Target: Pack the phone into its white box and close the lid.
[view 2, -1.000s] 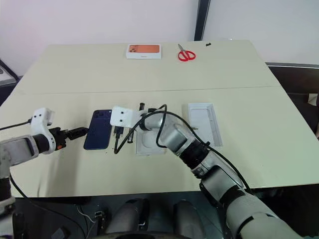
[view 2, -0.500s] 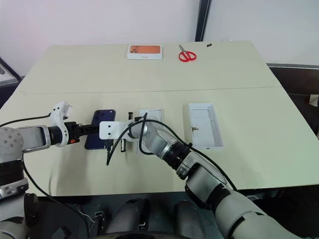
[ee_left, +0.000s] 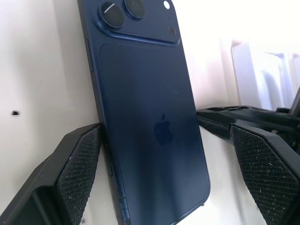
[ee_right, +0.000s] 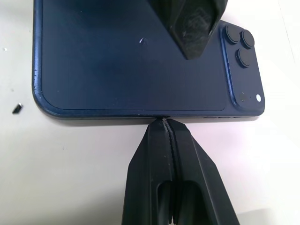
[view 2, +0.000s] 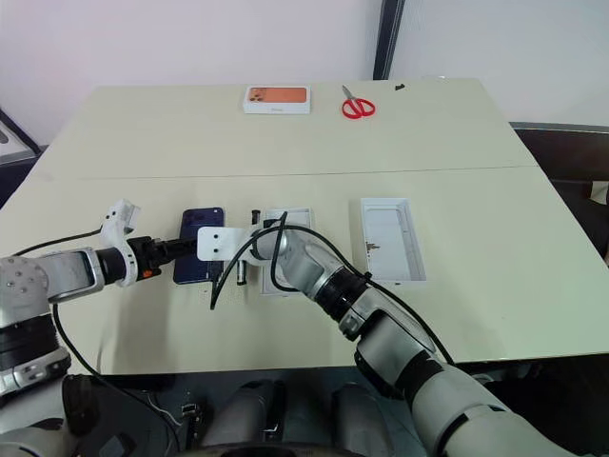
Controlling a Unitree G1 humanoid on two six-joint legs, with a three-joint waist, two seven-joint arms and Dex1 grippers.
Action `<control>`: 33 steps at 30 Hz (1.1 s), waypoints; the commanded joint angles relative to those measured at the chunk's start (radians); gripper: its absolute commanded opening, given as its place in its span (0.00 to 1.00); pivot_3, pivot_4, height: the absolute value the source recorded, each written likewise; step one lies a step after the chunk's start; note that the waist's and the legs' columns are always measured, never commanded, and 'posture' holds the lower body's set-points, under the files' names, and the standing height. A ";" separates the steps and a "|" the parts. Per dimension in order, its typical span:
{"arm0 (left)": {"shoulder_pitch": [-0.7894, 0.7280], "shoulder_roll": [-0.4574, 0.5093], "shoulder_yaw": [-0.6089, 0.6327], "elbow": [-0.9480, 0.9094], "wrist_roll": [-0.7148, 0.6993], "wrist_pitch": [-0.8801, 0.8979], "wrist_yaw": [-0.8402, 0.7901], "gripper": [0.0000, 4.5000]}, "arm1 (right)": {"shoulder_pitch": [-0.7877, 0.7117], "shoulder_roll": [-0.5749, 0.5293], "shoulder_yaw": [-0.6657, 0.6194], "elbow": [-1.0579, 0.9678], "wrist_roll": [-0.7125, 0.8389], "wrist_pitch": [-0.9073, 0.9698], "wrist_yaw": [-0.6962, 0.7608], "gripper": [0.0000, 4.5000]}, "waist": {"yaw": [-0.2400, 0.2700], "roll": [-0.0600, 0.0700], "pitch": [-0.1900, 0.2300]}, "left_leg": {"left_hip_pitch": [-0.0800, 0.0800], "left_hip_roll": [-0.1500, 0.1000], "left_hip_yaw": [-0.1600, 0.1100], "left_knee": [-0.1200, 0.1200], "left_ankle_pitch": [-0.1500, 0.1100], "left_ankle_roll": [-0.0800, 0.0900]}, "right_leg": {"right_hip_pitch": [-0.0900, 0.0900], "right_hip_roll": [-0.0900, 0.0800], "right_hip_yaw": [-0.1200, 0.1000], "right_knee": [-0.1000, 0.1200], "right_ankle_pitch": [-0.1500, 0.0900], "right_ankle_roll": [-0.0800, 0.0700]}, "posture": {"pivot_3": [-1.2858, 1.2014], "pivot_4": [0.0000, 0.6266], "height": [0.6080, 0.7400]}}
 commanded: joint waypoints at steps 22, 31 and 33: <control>-0.050 -0.053 0.075 0.075 -0.081 0.039 0.099 0.50 | 0.032 0.011 -0.008 -0.095 -0.020 -0.011 0.022 0.00 | -0.007 -0.001 0.000 | 0.000 0.000 0.000 -0.001 0.000 0.000 | -0.001 0.000 0.000 0.000 0.000 0.000 | 0.52 0.24 1.00; -0.037 -0.074 0.130 0.071 -0.099 0.039 0.124 0.50 | 0.033 -0.010 -0.020 -0.167 -0.024 0.017 0.053 0.00 | -0.007 -0.001 0.001 | -0.001 0.000 0.000 -0.001 0.000 -0.001 | -0.002 0.000 0.000 0.000 0.000 0.000 | 0.52 0.24 1.00; -0.036 -0.082 0.147 0.078 -0.110 0.039 0.134 0.50 | 0.039 -0.022 -0.027 -0.212 -0.022 0.037 0.066 0.00 | -0.007 -0.001 0.001 | -0.001 0.000 0.000 -0.001 0.000 -0.001 | -0.002 0.000 0.000 0.000 0.000 0.000 | 0.52 0.24 1.00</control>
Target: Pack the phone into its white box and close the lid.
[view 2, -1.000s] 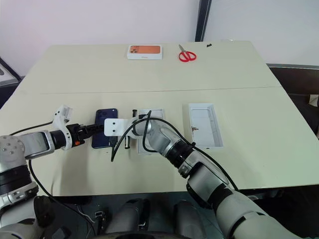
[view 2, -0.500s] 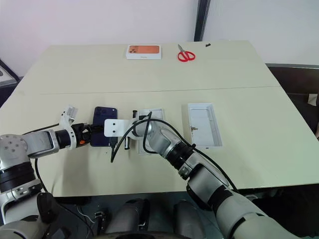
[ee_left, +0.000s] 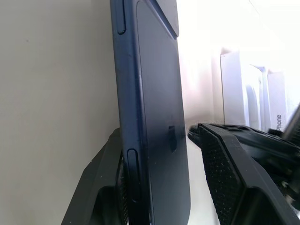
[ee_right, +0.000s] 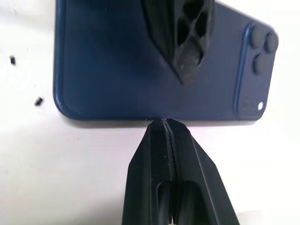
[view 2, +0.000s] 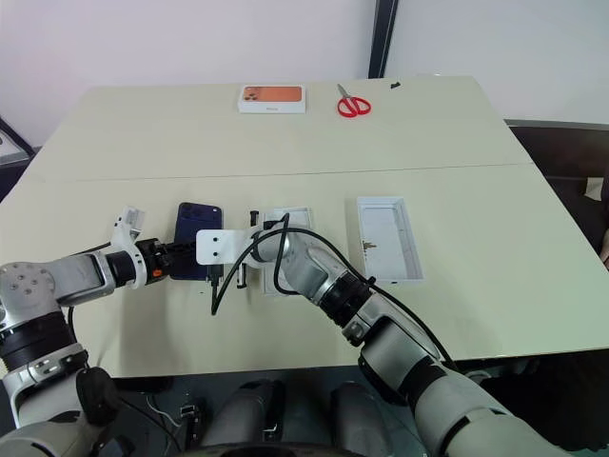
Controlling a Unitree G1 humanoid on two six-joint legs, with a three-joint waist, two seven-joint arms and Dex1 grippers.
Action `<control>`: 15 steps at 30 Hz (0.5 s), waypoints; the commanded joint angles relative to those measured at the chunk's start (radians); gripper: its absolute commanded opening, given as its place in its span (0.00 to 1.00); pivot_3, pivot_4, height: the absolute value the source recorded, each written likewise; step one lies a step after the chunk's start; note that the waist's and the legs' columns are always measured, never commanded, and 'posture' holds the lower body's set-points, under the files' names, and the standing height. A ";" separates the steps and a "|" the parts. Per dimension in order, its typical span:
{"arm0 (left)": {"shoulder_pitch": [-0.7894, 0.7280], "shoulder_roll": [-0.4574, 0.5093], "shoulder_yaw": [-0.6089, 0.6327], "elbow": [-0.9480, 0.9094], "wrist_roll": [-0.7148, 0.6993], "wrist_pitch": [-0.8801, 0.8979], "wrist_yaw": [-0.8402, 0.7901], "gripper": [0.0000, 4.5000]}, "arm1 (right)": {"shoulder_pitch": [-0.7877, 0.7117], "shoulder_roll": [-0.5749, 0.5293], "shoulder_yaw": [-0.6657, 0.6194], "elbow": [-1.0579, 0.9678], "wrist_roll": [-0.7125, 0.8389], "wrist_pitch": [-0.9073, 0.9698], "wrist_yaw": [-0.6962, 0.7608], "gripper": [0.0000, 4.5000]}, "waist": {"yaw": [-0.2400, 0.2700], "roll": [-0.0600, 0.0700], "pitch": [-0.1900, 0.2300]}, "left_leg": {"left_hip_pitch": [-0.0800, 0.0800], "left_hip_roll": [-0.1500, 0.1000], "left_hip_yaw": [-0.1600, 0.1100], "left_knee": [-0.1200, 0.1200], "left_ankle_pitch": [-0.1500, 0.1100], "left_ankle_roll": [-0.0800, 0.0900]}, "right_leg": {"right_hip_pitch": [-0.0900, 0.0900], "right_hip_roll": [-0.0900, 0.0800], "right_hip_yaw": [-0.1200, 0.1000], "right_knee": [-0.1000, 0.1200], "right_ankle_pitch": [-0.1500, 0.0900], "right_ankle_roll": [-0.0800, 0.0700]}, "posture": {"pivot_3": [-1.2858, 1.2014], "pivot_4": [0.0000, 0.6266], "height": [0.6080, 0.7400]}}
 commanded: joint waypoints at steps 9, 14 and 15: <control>0.001 -0.011 0.042 -0.072 -0.114 0.008 0.054 0.01 | 0.086 -0.128 -0.128 -0.398 0.094 0.179 0.118 0.00 | 0.002 -0.001 0.000 | 0.000 0.000 0.000 0.000 0.000 0.000 | 0.001 0.000 0.000 0.000 0.000 0.000 | 0.52 0.24 1.00; -0.041 -0.068 0.054 -0.112 -0.260 0.008 0.124 0.01 | 0.182 -0.272 -0.231 -0.581 0.203 0.206 0.202 0.00 | 0.009 -0.002 0.001 | -0.001 0.000 0.000 0.000 0.000 0.000 | 0.001 0.000 0.000 -0.002 0.000 0.000 | 0.52 0.24 1.00; -0.045 -0.079 0.051 -0.119 -0.290 0.008 0.146 0.01 | 0.195 -0.297 -0.247 -0.605 0.224 0.209 0.215 0.00 | 0.010 -0.002 0.001 | -0.001 0.000 0.000 0.000 0.000 0.000 | 0.001 0.000 0.000 -0.002 0.000 0.000 | 0.52 0.24 1.00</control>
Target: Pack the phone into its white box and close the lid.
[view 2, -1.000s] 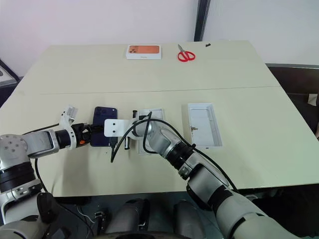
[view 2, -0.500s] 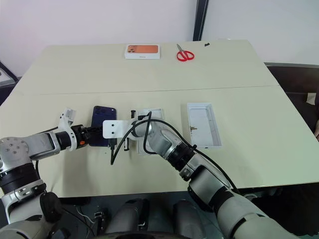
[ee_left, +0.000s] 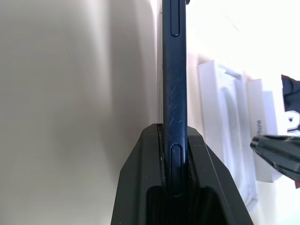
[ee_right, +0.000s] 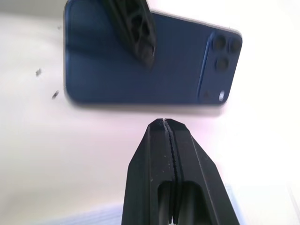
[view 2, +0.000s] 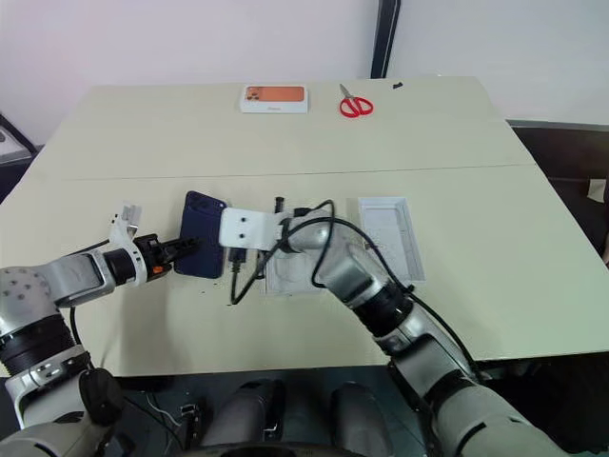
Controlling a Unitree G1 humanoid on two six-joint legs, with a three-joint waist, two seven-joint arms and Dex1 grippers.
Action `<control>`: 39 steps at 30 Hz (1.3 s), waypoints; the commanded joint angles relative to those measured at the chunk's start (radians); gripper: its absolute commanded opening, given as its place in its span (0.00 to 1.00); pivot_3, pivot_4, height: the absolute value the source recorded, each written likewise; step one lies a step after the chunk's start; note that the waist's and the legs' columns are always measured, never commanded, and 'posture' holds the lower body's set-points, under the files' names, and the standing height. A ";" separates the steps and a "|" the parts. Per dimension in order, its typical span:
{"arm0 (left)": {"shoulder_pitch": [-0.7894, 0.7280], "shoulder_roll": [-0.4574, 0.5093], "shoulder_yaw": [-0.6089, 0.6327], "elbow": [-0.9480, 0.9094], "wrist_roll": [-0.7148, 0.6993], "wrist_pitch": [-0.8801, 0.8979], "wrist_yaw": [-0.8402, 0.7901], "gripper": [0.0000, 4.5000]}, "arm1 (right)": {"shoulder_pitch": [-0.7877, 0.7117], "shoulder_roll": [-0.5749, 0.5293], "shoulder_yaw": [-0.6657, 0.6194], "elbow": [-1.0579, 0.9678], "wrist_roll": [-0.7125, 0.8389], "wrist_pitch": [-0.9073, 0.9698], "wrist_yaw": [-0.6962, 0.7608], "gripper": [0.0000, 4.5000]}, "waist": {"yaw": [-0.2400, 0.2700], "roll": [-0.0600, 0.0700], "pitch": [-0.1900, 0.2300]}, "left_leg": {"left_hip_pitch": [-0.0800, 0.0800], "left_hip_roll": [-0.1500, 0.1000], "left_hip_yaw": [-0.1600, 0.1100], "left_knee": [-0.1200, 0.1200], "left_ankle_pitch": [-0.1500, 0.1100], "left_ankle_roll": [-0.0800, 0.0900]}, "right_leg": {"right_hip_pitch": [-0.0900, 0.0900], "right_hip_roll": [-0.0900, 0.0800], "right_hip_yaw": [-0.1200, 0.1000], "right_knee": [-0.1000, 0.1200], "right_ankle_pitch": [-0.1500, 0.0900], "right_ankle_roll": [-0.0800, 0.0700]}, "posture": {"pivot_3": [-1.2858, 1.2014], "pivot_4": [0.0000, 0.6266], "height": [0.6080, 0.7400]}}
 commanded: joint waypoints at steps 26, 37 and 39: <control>0.226 -0.085 -0.590 -0.256 -0.866 -0.616 0.729 0.49 | 0.146 -0.341 -0.203 -0.164 0.213 -0.016 0.056 0.00 | 0.005 -0.003 0.001 | -0.001 0.001 0.001 0.001 0.000 0.001 | 0.004 0.001 0.001 -0.001 0.000 0.000 | 0.52 0.24 1.00; 0.189 0.062 -0.684 -0.247 -0.805 -0.634 0.607 0.99 | 0.135 -0.331 -0.188 -0.148 0.212 -0.029 0.048 0.00 | 0.003 -0.002 0.001 | -0.001 0.001 0.001 0.001 0.000 0.001 | 0.004 0.001 0.001 -0.001 0.000 0.000 | 0.52 0.24 1.00; 0.165 0.090 -0.703 -0.245 -0.765 -0.622 0.574 0.99 | 0.134 -0.328 -0.185 -0.149 0.213 -0.028 0.046 0.00 | 0.003 -0.002 0.001 | -0.001 0.001 0.001 0.001 0.000 0.001 | 0.005 0.001 0.001 -0.001 0.000 0.000 | 0.52 0.24 1.00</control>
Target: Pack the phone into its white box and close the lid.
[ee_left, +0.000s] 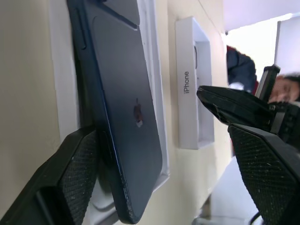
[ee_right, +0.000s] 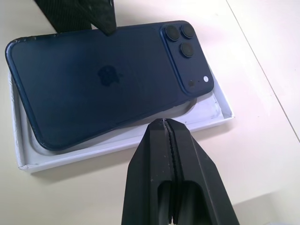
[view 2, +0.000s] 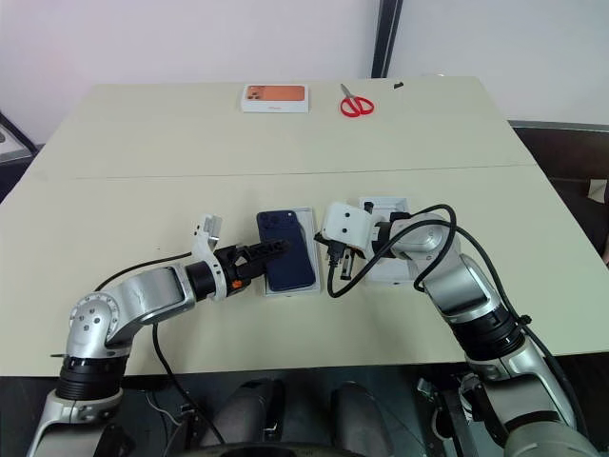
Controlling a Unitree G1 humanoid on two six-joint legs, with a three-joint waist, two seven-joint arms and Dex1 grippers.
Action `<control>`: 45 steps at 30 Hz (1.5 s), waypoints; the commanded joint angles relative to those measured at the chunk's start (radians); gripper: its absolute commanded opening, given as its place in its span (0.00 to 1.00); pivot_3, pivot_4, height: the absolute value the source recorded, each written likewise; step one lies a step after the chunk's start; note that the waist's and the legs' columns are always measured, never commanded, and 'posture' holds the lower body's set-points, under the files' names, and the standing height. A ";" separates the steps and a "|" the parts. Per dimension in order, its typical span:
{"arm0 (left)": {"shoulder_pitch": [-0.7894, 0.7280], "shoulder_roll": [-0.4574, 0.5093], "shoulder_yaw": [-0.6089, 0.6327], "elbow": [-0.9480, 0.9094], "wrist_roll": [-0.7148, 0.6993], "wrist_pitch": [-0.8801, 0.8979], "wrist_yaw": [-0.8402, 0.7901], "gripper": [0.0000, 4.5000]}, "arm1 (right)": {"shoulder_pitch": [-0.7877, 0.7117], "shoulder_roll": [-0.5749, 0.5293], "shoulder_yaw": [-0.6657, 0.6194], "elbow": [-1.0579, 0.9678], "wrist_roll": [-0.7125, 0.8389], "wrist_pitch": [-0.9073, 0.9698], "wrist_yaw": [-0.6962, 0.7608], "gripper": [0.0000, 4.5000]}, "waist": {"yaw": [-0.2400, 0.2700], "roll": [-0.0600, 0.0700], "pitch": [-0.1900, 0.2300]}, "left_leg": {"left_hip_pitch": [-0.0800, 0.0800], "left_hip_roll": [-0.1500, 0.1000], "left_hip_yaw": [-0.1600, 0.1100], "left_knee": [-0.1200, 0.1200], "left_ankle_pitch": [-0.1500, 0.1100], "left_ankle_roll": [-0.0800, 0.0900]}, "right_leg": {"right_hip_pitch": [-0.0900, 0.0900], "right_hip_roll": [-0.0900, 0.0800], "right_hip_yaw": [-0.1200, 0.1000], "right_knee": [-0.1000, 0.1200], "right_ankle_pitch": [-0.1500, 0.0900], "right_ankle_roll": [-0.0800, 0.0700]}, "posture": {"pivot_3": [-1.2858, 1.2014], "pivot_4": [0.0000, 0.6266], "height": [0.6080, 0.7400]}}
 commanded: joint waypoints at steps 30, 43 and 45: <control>0.037 0.522 0.024 -0.165 0.768 -0.054 -0.746 0.47 | -0.035 -0.054 0.008 0.029 -0.013 -0.007 -0.017 0.00 | -0.002 0.003 0.002 | 0.000 0.000 0.000 -0.003 0.000 0.000 | -0.001 -0.001 0.000 -0.002 0.000 -0.001 | 0.52 0.24 1.00; -0.171 0.358 -0.387 0.000 1.361 -0.223 -1.114 0.00 | -0.055 -0.031 0.156 0.040 -0.201 -0.029 -0.057 0.00 | -0.002 0.005 0.003 | -0.003 0.000 0.001 -0.003 -0.002 0.003 | -0.004 -0.001 0.000 -0.003 0.000 -0.001 | 0.52 0.24 1.00; -0.191 0.305 -0.404 0.018 1.393 -0.215 -1.128 0.00 | -0.054 -0.021 0.177 0.040 -0.230 -0.032 -0.066 0.00 | -0.002 0.005 0.003 | -0.006 0.000 0.000 -0.002 -0.001 0.002 | -0.006 -0.001 -0.001 -0.003 0.000 -0.001 | 0.52 0.24 1.00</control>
